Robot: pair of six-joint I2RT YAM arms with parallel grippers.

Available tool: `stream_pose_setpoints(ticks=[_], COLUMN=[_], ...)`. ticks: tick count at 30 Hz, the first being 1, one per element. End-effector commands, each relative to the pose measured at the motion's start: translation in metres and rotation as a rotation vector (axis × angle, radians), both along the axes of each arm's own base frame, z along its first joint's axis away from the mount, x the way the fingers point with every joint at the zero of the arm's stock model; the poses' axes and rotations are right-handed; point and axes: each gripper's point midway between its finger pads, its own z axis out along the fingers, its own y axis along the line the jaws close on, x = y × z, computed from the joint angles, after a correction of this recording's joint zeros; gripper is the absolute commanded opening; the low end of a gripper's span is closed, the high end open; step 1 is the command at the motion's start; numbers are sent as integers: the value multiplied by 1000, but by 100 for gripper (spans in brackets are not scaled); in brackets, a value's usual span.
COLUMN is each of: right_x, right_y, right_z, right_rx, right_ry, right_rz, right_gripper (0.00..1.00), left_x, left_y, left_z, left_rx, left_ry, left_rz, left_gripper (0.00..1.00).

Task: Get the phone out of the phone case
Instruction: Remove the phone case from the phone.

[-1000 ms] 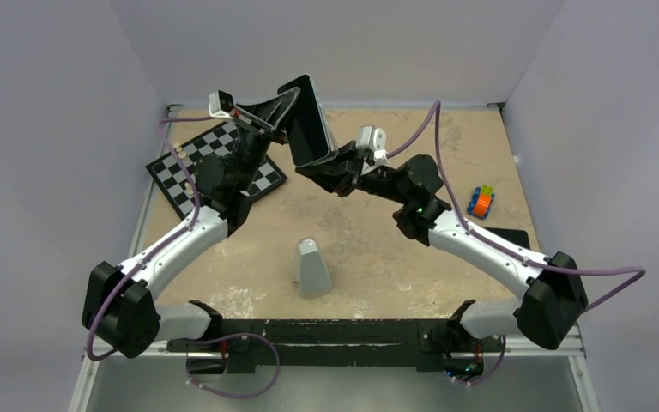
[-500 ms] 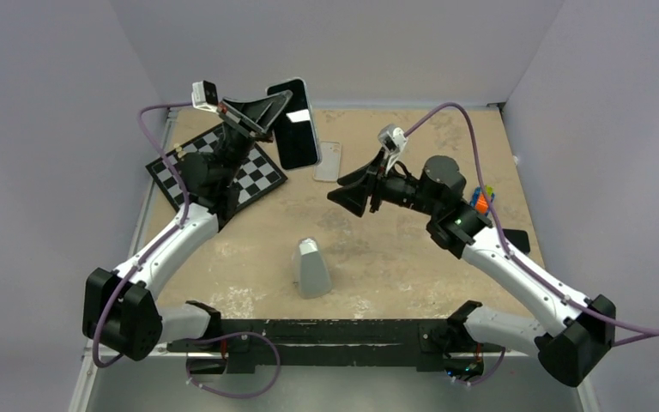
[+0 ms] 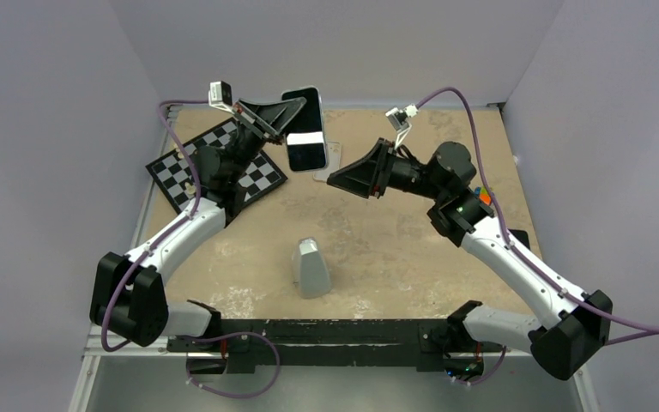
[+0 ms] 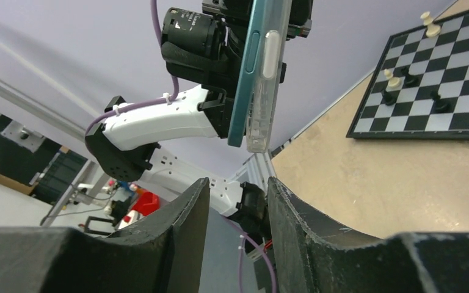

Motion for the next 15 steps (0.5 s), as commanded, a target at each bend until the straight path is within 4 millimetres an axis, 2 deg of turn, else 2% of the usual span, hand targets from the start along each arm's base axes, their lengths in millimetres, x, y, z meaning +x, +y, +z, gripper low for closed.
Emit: stream_pose_setpoints(ticks=[1,15], right_x=[-9,-1], right_y=[-1,2], right_z=[40,41], right_rx=[91,117], right_ry=[-40,-21], right_rz=[42,36], right_gripper=[43,40], left_x=[-21,-22], left_y=[9,4], left_z=[34,29], left_rx=[-34,-6], left_ry=[-138,-142], left_rz=[13,14], left_gripper=[0,0])
